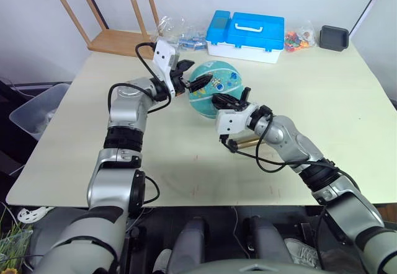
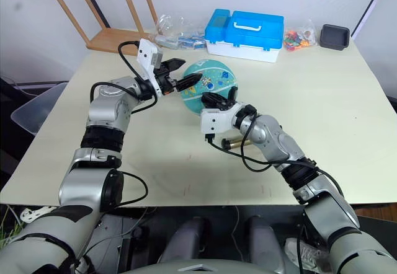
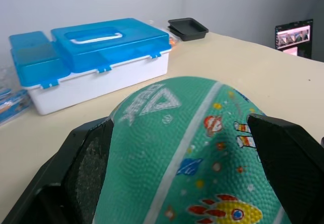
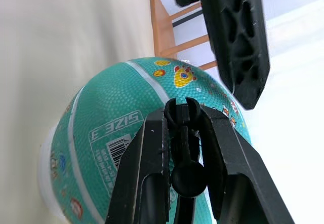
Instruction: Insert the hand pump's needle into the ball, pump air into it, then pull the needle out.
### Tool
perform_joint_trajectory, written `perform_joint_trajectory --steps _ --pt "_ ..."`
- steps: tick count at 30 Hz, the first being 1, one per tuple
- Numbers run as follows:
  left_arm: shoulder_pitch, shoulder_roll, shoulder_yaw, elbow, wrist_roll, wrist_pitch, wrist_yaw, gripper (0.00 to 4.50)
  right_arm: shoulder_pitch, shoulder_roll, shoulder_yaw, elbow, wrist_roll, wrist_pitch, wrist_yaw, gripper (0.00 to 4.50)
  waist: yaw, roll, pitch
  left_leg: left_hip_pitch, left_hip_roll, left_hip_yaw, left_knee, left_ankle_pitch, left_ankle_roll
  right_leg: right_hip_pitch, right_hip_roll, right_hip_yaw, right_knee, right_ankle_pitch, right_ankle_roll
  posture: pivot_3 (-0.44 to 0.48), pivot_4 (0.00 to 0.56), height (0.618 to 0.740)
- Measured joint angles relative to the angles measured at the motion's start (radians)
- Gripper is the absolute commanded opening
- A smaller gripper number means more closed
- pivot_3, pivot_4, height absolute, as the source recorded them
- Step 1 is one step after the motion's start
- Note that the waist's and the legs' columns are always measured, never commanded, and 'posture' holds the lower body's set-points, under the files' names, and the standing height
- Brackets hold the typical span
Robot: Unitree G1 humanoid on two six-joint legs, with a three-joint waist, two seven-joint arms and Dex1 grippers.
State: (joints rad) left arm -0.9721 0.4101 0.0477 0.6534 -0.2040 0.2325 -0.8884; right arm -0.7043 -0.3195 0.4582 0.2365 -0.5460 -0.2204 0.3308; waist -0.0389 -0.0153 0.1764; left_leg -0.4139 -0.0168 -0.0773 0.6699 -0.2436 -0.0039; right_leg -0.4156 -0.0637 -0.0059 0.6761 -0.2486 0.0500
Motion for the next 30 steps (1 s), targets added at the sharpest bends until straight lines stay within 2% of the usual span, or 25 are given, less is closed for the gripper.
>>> perform_joint_trajectory --steps 9,16,30 --pt "-0.052 -0.024 -0.061 0.180 0.112 -0.202 0.047 4.44 -0.004 0.043 -0.033 0.051 0.085 0.003 0.030 0.33 0.003 0.000 0.000 0.002 0.000 0.000 0.000 0.000 0.000 0.002 0.000 0.000 0.001 0.000 0.000 0.000 0.150 0.740" --pt "-0.045 -0.025 -0.081 0.212 0.140 -0.282 0.047 4.44 0.007 0.050 -0.068 0.036 0.194 0.037 0.108 0.33 0.003 -0.001 -0.001 0.003 0.000 0.000 0.000 0.000 0.000 0.002 0.000 0.000 0.001 0.000 0.000 0.000 0.150 0.740" --pt "-0.051 -0.069 -0.111 0.260 0.184 -0.391 0.113 4.44 0.044 0.034 -0.120 -0.101 0.290 0.223 0.213 0.33 0.026 -0.001 -0.001 0.003 -0.001 0.000 0.001 0.000 0.001 0.003 -0.001 0.000 0.001 0.000 0.000 0.000 0.150 0.740"
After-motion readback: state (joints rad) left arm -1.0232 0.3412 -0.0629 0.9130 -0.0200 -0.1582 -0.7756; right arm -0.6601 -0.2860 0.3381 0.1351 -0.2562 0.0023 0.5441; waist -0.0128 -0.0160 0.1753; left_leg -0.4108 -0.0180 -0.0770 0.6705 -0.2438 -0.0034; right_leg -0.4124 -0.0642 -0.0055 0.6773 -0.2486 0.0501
